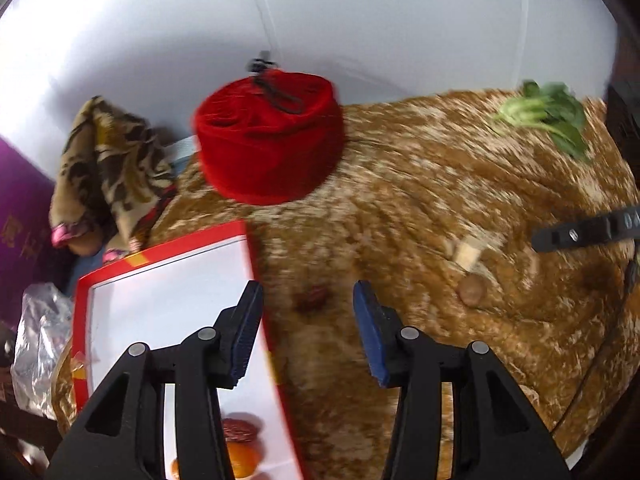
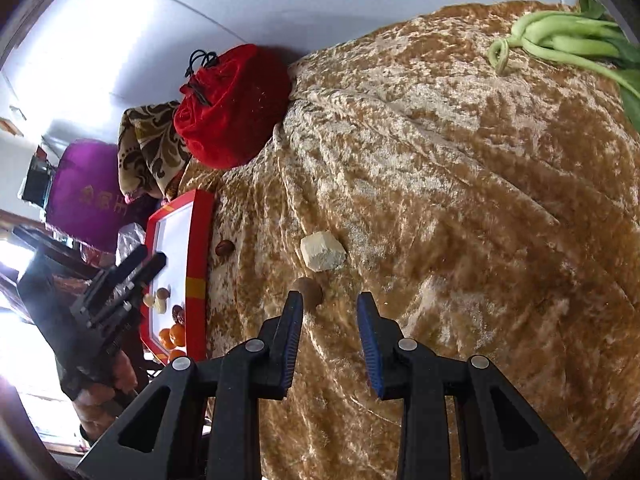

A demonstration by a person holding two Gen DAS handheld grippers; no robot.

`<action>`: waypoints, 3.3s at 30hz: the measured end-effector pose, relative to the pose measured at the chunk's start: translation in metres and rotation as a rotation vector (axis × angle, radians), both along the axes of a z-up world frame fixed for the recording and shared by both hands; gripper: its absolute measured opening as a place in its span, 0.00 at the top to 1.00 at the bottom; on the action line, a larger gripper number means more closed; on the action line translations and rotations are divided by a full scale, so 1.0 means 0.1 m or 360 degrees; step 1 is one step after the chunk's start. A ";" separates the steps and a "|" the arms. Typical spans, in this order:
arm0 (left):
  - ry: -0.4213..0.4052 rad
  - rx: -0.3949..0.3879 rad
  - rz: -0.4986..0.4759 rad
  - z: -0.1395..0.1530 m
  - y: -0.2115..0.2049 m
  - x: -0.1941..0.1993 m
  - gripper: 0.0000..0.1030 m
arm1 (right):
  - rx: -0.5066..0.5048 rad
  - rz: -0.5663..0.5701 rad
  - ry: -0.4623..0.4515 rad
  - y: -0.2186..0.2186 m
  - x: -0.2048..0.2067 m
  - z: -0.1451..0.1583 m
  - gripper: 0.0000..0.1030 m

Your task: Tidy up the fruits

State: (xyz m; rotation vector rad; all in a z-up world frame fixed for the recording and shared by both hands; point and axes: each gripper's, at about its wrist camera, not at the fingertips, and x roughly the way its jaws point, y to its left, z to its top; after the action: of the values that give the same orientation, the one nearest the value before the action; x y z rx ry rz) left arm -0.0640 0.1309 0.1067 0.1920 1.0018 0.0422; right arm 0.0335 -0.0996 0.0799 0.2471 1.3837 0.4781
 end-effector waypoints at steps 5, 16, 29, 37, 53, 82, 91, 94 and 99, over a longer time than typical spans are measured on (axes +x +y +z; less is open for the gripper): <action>0.0004 0.0127 -0.0045 -0.03 -0.09 0.04 0.56 | -0.0012 -0.0050 0.0033 -0.06 0.06 -0.06 0.71; -0.0108 -0.0006 0.0435 0.12 0.74 -0.02 0.55 | 0.0041 0.0001 -0.0005 0.17 0.15 -0.09 0.67; 0.0024 0.0156 0.0118 -0.07 0.18 0.13 0.55 | -0.0044 0.0109 0.0097 0.57 0.01 -0.43 0.62; -0.0108 0.0175 0.0307 0.20 0.73 -0.06 0.55 | -0.0128 0.0111 0.0045 0.73 0.00 -0.57 0.62; -0.0053 0.0343 0.0021 -0.01 0.26 0.09 0.55 | -0.0156 0.0137 -0.0002 0.59 -0.06 -0.31 0.77; 0.0194 0.0120 -0.0234 -0.61 0.14 0.29 0.57 | -0.0096 0.0034 0.0062 0.41 0.00 -0.30 0.77; 0.0259 0.0039 -0.0212 -0.66 0.14 0.33 0.85 | -0.0089 0.0029 0.0055 0.38 0.01 -0.28 0.77; 0.0264 0.0044 -0.0199 -0.66 0.09 0.33 0.85 | -0.0091 0.0042 0.0060 0.40 0.00 -0.29 0.77; 0.0291 0.0115 -0.0106 -0.62 -0.15 0.30 0.85 | -0.0097 0.0046 0.0050 0.44 0.00 -0.29 0.77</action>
State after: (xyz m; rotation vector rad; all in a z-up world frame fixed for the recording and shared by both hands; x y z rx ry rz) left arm -0.0339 0.1154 0.0450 0.2992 1.1763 -0.0002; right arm 0.0334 -0.0560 0.0510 0.1857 1.4321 0.4570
